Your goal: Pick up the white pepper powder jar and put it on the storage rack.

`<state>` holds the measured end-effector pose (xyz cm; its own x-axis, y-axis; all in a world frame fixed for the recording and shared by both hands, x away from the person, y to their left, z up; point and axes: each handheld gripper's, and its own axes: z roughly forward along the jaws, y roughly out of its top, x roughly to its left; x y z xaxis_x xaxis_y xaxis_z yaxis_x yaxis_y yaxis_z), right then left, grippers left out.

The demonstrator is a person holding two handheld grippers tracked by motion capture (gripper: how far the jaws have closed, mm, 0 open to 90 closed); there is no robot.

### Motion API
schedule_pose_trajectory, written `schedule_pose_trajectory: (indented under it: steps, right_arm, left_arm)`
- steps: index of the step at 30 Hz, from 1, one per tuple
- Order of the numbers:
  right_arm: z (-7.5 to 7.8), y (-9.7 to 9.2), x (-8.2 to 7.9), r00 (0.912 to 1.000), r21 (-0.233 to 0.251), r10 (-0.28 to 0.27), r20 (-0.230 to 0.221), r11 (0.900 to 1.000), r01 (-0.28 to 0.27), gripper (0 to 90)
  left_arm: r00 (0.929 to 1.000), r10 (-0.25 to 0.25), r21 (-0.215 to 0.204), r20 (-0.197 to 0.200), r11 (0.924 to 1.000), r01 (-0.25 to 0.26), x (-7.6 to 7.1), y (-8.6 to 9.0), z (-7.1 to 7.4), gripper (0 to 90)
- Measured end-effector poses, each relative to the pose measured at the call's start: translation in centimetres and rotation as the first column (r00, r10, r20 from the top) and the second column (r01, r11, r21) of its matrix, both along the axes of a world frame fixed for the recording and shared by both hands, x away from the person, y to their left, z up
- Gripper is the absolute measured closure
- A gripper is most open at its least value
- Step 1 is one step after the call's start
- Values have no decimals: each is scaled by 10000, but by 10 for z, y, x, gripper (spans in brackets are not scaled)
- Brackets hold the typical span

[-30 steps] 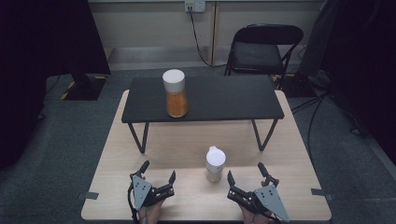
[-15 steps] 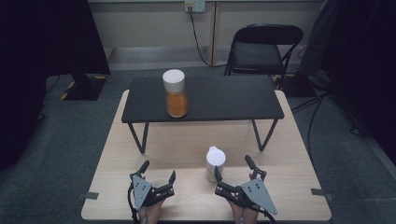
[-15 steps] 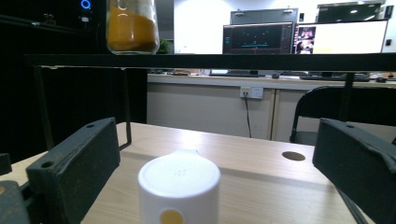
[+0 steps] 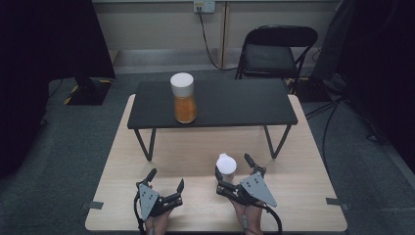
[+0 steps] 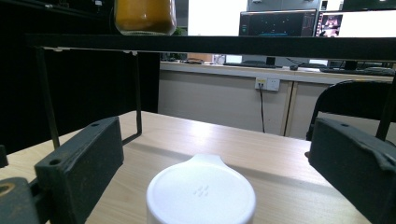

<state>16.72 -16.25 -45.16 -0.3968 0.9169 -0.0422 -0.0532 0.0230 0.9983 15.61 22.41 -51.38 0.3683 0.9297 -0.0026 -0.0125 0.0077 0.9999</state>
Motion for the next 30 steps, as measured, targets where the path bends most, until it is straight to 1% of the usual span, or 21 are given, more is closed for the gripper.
schedule_pose_trajectory:
  steps: [2,4,7,10,13,16,18,21,25,30]
  right_arm:
    - [-2,2,3,10000,-21,-7,-38,10000,7,34]
    - [-4,5,4,9999,-156,-21,-131,9999,19,43]
    - [-6,6,8,9991,-233,16,-417,9997,-25,59]
    - [-10,5,10,9976,-177,44,-691,9998,-56,87]
    - [-13,3,12,9945,53,101,-1041,9999,-96,93]
    - [-17,1,12,9938,173,148,-1106,9998,-130,115]
    - [-19,2,12,9941,111,149,-1071,9998,-138,132]
    - [-21,3,13,9928,98,155,-1187,9998,-144,148]
    - [-23,3,13,9925,35,178,-1209,9998,-175,188]
    - [-27,1,14,9919,60,270,-1241,9996,-265,240]
  left_arm:
    - [10000,0,0,2,10000,0,0,0,0,0]
    - [10000,1,-1,1,10000,-1,0,0,0,0]
    - [10000,3,6,4,10000,-3,0,0,0,0]
    - [10000,2,9,5,10000,-2,0,0,0,0]
    - [10000,1,7,2,10000,-1,0,0,0,0]
    - [10000,1,7,3,10000,-1,0,0,0,0]
    - [10000,1,9,2,10000,-1,0,0,0,0]
    - [10000,1,6,1,10000,-1,0,0,0,0]
    - [10000,-8,10,1,10000,8,0,0,0,0]
    - [10000,-8,10,1,10000,8,0,0,0,0]
